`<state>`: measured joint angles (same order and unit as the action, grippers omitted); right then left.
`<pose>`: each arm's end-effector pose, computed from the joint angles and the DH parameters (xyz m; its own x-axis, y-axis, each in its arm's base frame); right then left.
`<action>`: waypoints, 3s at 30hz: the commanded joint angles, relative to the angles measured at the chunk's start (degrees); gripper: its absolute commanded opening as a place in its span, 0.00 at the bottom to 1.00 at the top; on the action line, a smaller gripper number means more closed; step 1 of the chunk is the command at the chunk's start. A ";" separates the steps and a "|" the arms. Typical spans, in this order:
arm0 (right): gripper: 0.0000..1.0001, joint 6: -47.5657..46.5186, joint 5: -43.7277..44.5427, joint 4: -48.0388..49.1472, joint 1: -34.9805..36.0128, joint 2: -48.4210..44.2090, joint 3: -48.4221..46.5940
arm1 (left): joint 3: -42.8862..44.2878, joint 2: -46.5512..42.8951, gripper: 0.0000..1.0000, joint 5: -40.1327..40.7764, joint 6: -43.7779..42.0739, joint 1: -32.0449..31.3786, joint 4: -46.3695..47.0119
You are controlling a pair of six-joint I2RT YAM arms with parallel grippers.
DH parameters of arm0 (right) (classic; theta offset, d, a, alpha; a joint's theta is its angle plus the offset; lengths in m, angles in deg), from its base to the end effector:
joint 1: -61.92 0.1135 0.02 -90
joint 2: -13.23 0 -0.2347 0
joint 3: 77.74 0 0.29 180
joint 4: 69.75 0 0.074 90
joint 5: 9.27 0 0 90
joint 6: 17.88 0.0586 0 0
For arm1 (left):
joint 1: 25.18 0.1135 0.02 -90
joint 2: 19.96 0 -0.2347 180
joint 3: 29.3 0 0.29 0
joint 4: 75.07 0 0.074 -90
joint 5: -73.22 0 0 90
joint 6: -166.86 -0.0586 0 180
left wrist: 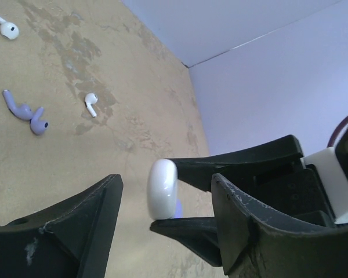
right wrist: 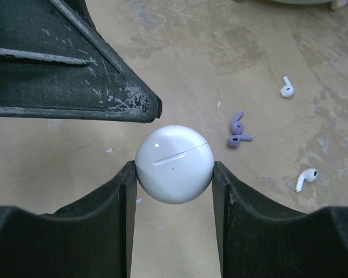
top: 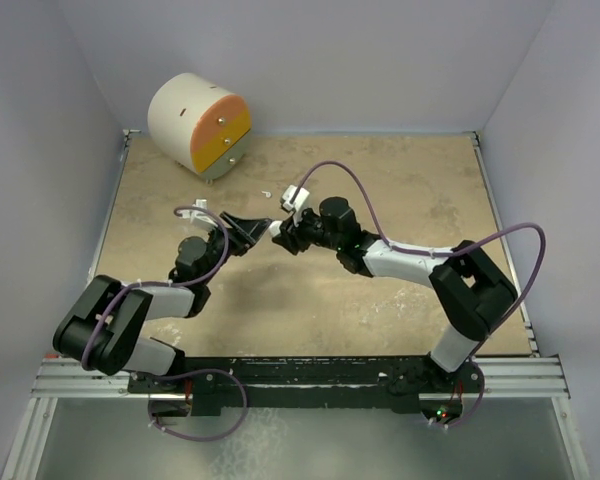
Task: Insert the wireless bluetooth earbuds into the charging case
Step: Pick up the charging case at the center of the board.
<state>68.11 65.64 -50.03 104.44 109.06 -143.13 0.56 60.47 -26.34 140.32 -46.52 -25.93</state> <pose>0.3008 0.2966 0.1758 -0.0779 -0.1631 -0.9835 -0.8486 0.5286 -0.0204 0.2730 -0.1171 0.1176 -0.4698 -0.7636 -0.4430 0.2086 0.3915 -0.8962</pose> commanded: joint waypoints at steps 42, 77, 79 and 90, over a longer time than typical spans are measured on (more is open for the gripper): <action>0.00 8.05 -3.79 6.74 0.95 0.23 -3.19 | -2.17 10.70 0.47 10.53 3.09 -6.59 25.69; 1.00 12.82 4.32 8.53 0.60 -16.53 7.73 | -1.62 1.19 0.00 16.26 -0.25 -6.96 11.84; 1.00 13.87 7.78 8.66 0.18 -18.92 9.57 | -1.52 -0.06 0.00 16.98 -0.42 -6.87 10.25; 1.00 20.50 18.32 8.13 -1.74 -13.27 5.67 | -0.10 0.38 0.00 13.34 2.43 -6.96 12.01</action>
<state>86.14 78.49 -43.58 102.65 92.06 -133.73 -1.93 60.92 -11.02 141.90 -53.23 -17.71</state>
